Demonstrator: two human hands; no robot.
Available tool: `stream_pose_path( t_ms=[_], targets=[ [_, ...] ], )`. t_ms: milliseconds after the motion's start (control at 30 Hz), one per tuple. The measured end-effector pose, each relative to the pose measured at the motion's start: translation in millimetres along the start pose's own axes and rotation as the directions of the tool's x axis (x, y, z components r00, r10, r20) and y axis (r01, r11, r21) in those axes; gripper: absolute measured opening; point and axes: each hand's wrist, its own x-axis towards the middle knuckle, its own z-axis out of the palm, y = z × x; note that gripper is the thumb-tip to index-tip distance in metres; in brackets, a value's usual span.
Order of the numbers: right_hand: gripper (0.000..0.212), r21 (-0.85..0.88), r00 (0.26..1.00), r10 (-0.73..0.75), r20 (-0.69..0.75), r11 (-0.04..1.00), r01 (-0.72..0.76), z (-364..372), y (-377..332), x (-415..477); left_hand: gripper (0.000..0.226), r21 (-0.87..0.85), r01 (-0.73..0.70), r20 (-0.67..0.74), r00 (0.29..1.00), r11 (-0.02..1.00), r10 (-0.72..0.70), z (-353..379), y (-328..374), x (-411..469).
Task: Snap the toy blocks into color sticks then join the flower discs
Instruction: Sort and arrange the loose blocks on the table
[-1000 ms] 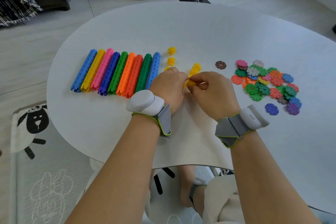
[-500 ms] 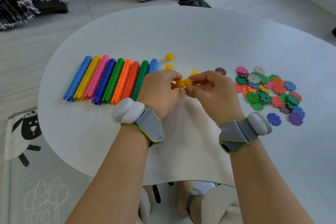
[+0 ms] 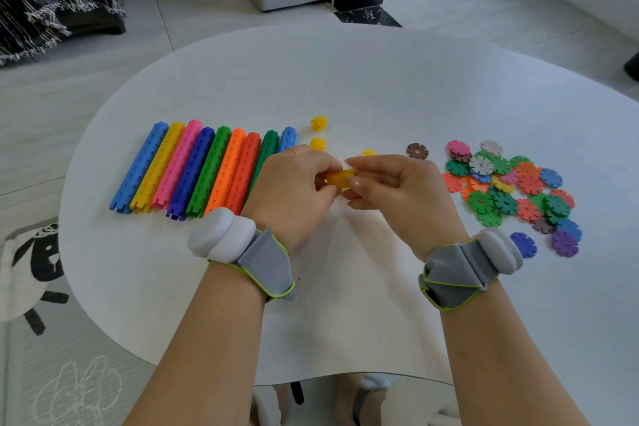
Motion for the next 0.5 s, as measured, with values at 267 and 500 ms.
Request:
stream_pose_path(
  t_ms=[267, 500],
  targets=[
    [0.022, -0.240, 0.993, -0.051, -0.104, 0.971, 0.024, 14, 5, 10, 0.020, 0.033, 0.150, -0.088, 0.985, 0.988, -0.146, -14, -13, 5],
    [0.036, -0.763, 0.985, -0.159, 0.070, 0.627, 0.156, 32, 5, 11, 0.018, 0.035, 0.197, -0.068, 0.979, 0.980, -0.194, -20, -18, 4]
  ],
)
